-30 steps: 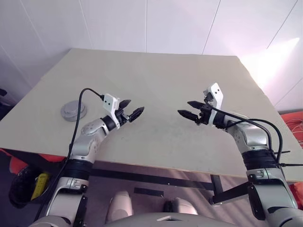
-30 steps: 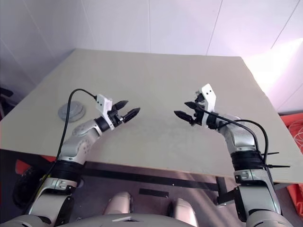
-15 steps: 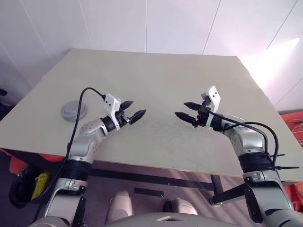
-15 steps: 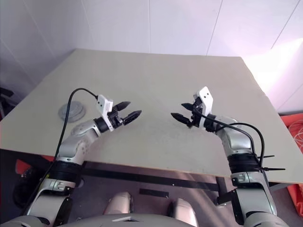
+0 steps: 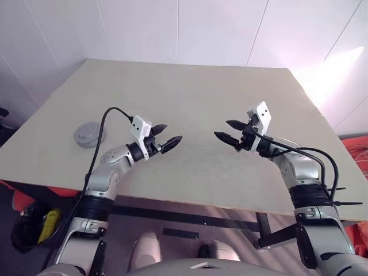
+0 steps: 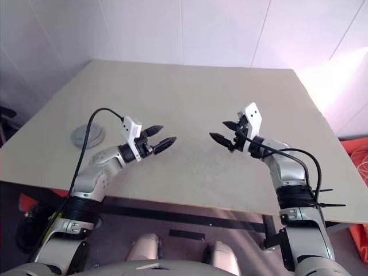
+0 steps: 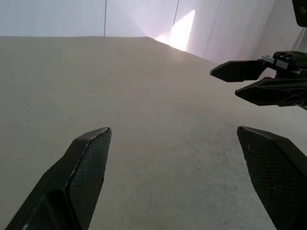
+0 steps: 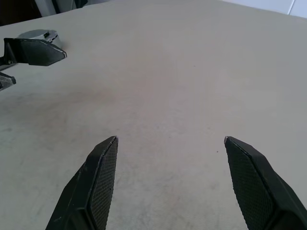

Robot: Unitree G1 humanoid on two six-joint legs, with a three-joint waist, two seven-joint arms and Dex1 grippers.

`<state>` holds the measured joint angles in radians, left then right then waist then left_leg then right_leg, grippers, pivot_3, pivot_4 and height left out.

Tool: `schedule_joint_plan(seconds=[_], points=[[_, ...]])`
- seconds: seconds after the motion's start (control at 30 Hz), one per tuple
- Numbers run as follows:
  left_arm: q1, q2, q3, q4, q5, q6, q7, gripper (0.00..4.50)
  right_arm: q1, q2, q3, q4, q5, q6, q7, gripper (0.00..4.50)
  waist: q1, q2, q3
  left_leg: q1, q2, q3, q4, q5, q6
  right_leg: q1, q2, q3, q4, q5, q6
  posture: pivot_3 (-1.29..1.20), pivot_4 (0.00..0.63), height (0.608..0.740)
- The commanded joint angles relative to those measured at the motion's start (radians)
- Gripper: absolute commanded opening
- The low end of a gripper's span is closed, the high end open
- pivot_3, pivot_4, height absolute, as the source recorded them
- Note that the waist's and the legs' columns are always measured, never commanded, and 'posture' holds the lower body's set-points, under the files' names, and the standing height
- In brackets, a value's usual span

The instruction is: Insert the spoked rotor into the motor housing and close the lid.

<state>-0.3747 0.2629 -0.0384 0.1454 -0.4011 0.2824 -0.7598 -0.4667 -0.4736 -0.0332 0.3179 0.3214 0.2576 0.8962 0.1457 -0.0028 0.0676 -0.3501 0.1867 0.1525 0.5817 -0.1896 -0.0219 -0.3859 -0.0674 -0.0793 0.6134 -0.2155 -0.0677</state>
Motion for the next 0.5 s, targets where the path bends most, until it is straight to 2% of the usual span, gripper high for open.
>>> schedule_joint_plan(seconds=[0.03, 0.5], points=[[-0.004, -0.004, -0.006, -0.040, 0.003, -0.012, -0.010, 4.48, -0.015, -0.004, -0.020, -0.033, 0.018, -0.005, 0.011, 3.99, 0.000, 0.000, 0.000, 0.000, 0.000, 0.000, 0.000, 0.000, 0.000, 0.000, 0.000, 0.000, 0.000, 0.000, 0.000, 0.00, 0.000, 0.740], [-0.005, -0.002, -0.003, -0.039, 0.003, -0.012, -0.019, 4.48, -0.032, -0.001, -0.037, -0.011, 0.011, 0.000, -0.020, 3.99, 0.000, 0.000, 0.000, 0.000, 0.000, 0.000, 0.000, 0.000, 0.000, 0.000, 0.000, 0.000, 0.000, 0.000, 0.000, 0.00, 0.000, 0.740]])
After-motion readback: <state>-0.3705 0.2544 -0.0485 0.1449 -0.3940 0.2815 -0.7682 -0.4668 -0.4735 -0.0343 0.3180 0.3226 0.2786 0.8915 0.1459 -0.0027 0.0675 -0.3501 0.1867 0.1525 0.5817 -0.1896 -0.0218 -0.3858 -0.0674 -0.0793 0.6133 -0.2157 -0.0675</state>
